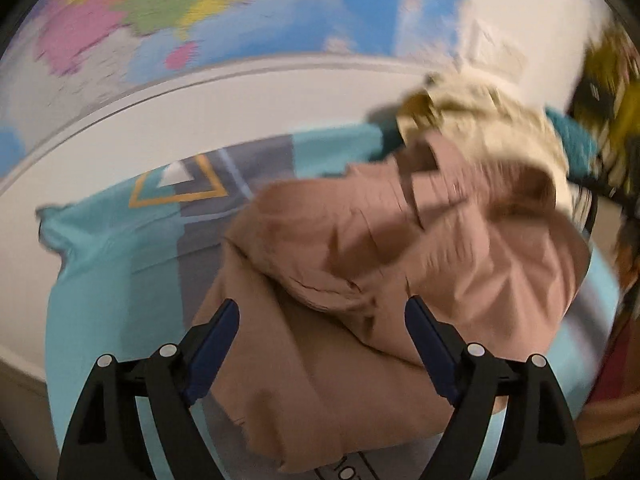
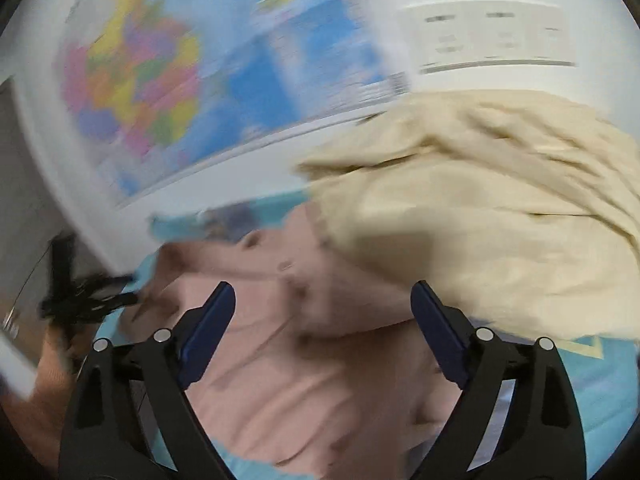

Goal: Fold large clothes
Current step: 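Fold the hem up toward the collar with both grippers and release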

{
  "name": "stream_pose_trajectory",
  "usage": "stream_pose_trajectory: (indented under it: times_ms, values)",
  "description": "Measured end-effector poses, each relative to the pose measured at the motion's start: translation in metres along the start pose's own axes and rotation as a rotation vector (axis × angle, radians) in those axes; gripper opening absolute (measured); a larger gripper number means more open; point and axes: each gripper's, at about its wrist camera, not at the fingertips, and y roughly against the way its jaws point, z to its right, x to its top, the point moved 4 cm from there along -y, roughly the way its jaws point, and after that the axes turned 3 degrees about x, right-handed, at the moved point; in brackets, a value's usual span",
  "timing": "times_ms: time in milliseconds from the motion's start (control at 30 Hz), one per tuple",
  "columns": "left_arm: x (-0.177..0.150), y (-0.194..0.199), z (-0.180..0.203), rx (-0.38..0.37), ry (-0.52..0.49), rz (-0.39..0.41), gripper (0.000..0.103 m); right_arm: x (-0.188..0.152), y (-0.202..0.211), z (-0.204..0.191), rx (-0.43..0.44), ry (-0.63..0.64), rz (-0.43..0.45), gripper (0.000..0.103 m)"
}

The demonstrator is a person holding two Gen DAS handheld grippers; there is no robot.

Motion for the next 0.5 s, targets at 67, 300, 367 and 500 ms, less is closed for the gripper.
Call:
stream_pose_trajectory:
  times_ms: [67,300,367,500]
  values:
    - [0.000,-0.018,0.011,0.023,-0.052,-0.034,0.082,-0.007,-0.020,-0.015,-0.003,0.060,-0.063,0.086]
    - [0.009,-0.071,0.008,0.085,-0.022,-0.156,0.050,-0.036,-0.102,-0.023,-0.042,0.124,-0.281,0.070]
    - [0.019,-0.075,0.004,0.107,-0.001,-0.138,0.037,-0.036,-0.112,-0.017,-0.035,0.099,-0.300,0.039]
    - [0.042,-0.069,-0.011,0.143,0.079,-0.104,0.033,-0.008,-0.102,-0.008,-0.012,0.064,-0.217,0.003]
